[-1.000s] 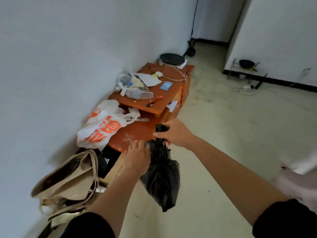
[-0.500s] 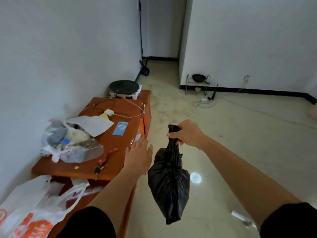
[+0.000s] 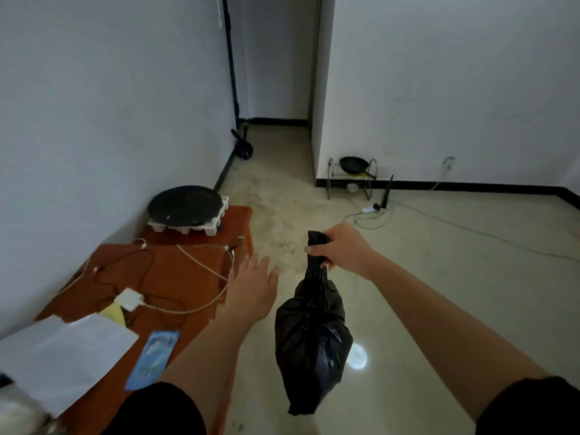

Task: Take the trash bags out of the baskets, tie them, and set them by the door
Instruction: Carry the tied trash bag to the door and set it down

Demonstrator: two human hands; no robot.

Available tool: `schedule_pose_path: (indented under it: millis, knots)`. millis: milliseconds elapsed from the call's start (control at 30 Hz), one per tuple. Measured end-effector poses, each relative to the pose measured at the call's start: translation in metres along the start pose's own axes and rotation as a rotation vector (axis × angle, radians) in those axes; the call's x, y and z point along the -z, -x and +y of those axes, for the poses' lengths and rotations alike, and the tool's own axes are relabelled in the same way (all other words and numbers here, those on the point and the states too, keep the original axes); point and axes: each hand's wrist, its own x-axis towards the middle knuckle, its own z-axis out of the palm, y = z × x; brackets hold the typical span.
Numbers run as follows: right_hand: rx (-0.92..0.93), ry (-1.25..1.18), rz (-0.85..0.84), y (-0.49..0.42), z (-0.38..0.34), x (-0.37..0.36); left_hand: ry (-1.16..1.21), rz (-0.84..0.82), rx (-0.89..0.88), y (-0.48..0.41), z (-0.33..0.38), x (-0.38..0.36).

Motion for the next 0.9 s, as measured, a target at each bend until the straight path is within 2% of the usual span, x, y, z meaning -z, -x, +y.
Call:
schedule_pose_path:
  millis: [267,367,500,900]
  knots:
    - [0.045,0.044,-0.039,-0.231,-0.03,0.06,0.027,0.048,0.03,-0.234,0.014,0.018]
    - [0.045,0.015,-0.049,-0.313,-0.033,0.07,-0.043,0.029,0.008,-0.318,0.0,0.012]
    - [0.055,0.01,-0.05,-0.454,-0.044,0.081,0.07,0.097,0.055,-0.449,-0.013,0.015]
    - [0.064,0.012,-0.106,-0.84,-0.115,0.106,0.125,0.022,0.121,-0.819,-0.091,0.052]
